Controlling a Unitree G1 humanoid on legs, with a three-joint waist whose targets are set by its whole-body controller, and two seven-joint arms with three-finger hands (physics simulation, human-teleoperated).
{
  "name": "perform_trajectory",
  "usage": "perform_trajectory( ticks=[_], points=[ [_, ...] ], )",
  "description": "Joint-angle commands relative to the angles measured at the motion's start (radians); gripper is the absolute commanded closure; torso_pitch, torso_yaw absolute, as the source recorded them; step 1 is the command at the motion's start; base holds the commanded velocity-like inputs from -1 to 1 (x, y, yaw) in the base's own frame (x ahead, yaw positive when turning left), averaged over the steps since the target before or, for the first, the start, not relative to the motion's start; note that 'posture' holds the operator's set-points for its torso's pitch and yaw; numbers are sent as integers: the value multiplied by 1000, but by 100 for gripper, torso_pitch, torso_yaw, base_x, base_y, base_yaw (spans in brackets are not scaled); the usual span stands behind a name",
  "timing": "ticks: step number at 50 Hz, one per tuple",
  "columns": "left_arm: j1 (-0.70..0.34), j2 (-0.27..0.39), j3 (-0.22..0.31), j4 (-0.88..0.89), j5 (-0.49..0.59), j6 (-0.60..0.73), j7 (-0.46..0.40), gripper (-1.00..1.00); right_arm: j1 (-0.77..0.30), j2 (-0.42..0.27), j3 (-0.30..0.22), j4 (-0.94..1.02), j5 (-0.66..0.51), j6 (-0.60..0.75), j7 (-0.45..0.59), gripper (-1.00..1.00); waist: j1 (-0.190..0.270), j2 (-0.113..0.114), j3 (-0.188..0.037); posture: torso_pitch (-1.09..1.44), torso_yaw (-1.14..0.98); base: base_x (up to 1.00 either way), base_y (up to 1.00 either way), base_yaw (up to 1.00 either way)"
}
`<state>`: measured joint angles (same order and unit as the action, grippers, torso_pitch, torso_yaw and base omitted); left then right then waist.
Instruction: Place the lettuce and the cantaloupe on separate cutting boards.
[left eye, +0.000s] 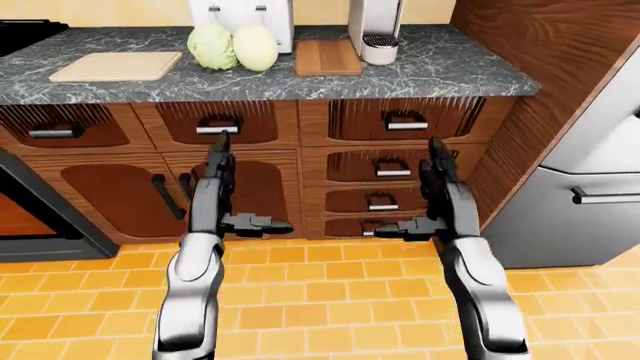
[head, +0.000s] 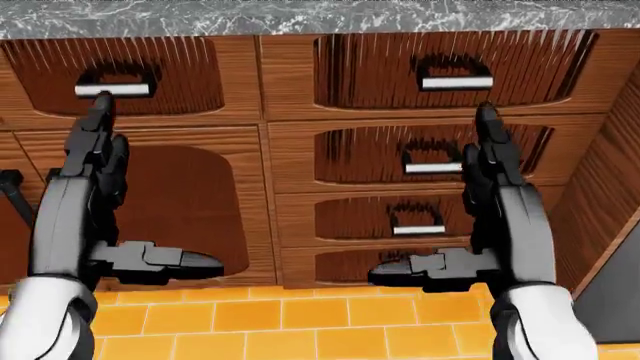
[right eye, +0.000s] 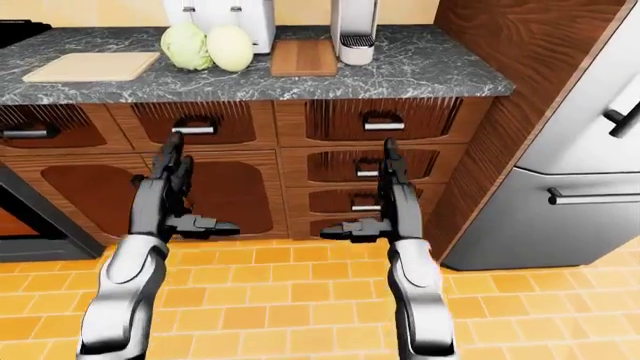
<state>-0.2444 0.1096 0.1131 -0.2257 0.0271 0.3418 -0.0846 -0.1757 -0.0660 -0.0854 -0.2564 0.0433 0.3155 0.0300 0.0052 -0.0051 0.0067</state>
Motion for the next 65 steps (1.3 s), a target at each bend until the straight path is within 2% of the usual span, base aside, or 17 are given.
perform_trajectory(
  ticks=[1, 5, 8, 11, 14, 19, 21, 22, 23, 25, 33, 35, 36, 40, 42, 52, 65],
  points=[
    [-68, 13, -3, -74, 6, 34, -2, -100, -56, -13, -16, -70, 6, -12, -5, -100, -1, 1, -23, 0, 0, 0, 0, 0],
    [-132, 23, -3, -100, 16, 83, -4, -100, -109, -37, -35, -129, 22, 54, -7, -100, -1, 6, -33, 0, 0, 0, 3, 0],
    [-154, 34, 6, -116, 14, 100, 0, -100, -134, -54, -39, -149, 14, 67, 11, -100, -3, 7, -14, 0, 0, 0, 16, 0],
    [-146, 40, 8, -159, 15, 127, 0, -100, -154, -63, -50, -176, 24, 96, 7, -100, -11, -42, 9, 0, 0, 13, 62, 0],
    [-120, 38, 21, -224, 11, 151, 2, -100, -145, -65, -50, -233, 32, 127, 7, -100, -22, -42, 2, 0, 0, 15, 65, 0],
    [-85, 43, 39, -274, 6, 151, -6, -100, -100, -51, -61, -320, 53, 147, 1, -100, -37, 18, 26, 0, 0, 14, 64, 0],
    [-85, 43, 42, -275, 2, 145, 1, -100, -102, -52, -60, -337, 59, 156, -3, -100, -38, 79, 6, 0, 0, 15, 64, 0],
    [-81, 40, 37, -273, 3, 137, 3, -100, -103, -52, -56, -337, 57, 156, -4, -100, -33, 139, -12, 0, 0, 15, 65, 0],
    [-80, 41, 35, -272, 6, 136, 3, -100, -101, -52, -52, -336, 54, 152, -2, -100, -21, 86, 9, 0, 0, 13, 65, 0],
    [-79, 43, 28, -274, 16, 135, -2, -100, -98, -53, -57, -337, 57, 147, 1, -100, -15, 79, 16, 0, 0, 15, 64, 0],
    [-142, 65, 35, -320, 50, 210, -5, -100, -156, -73, -46, -331, 37, 179, 21, -100, -5, -16, 31, 0, 0, 15, 64, 0],
    [-173, 72, 25, -329, 64, 234, -6, -100, -171, -74, -49, -339, 38, 194, 26, -100, -3, -62, 18, 0, 0, 15, 35, 0],
    [-191, 76, 23, -331, 70, 248, -11, -100, -178, -75, -48, -338, 36, 196, 27, -100, -8, -10, 25, 0, 0, 16, 9, 0],
    [-215, 72, 14, -347, 88, 271, -11, -100, -201, -82, -50, -345, 39, 214, 35, -100, -19, 60, 20, 0, 0, 16, 0, 0],
    [-211, 66, 6, -375, 95, 289, -16, -100, -197, -82, -48, -351, 42, 212, 41, -100, -16, 77, 9, 0, 0, 16, 0, 0],
    [-184, 48, 8, -431, 99, 323, -9, -100, -171, -86, -66, -392, 63, 213, 49, -100, 2, 48, 29, 0, 0, 20, 0, 0],
    [-155, 55, 22, -410, 101, 285, -21, -100, -143, -65, -45, -364, 46, 159, 47, -100, 4, 50, 30, 0, 0, 27, 0, 0]
  ],
)
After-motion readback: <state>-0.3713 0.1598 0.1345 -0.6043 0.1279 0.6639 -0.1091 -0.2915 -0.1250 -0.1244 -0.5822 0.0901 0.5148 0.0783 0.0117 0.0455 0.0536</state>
